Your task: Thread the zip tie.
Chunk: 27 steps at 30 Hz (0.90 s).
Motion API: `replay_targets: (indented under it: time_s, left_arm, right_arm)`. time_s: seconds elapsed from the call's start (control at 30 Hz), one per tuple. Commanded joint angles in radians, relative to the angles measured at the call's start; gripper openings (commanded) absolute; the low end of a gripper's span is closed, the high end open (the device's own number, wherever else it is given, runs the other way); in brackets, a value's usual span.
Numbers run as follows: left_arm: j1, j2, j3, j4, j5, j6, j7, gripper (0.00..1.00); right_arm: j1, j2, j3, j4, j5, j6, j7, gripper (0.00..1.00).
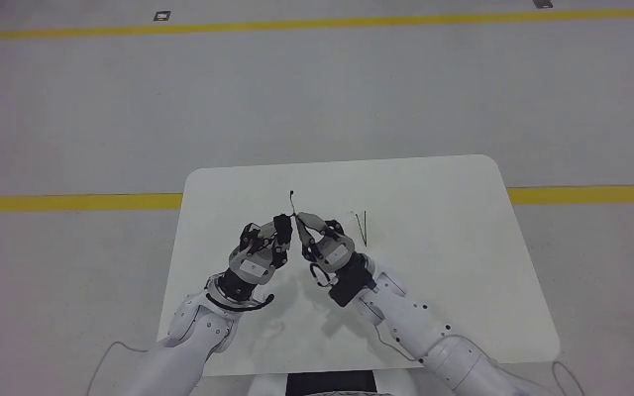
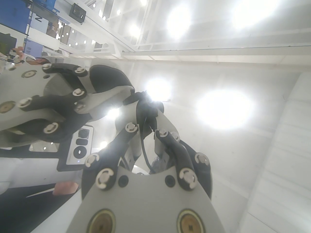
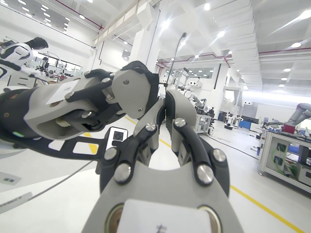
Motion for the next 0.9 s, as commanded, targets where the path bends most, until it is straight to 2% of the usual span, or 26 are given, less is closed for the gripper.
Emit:
replay_targets:
  time_s: [0.0,0.5,0.87]
  left_arm:
    - [0.000,0.000,0.000,0.000,0.000,0.000,0.000,0.00]
    - [0.000,0.000,0.000,0.000,0.000,0.000,0.000,0.00]
    - [0.000,0.000,0.000,0.000,0.000,0.000,0.000,0.00]
  right_arm:
    - [0.000,0.007,-0.006,0.003,0.000,0.006,0.001,0.00]
    - [-0.023,0.062,-0.029,0.026,0.000,0.032,0.044,0.00]
    - [-0.023,0.085,-0.048,0.033,0.000,0.041,0.060,0.00]
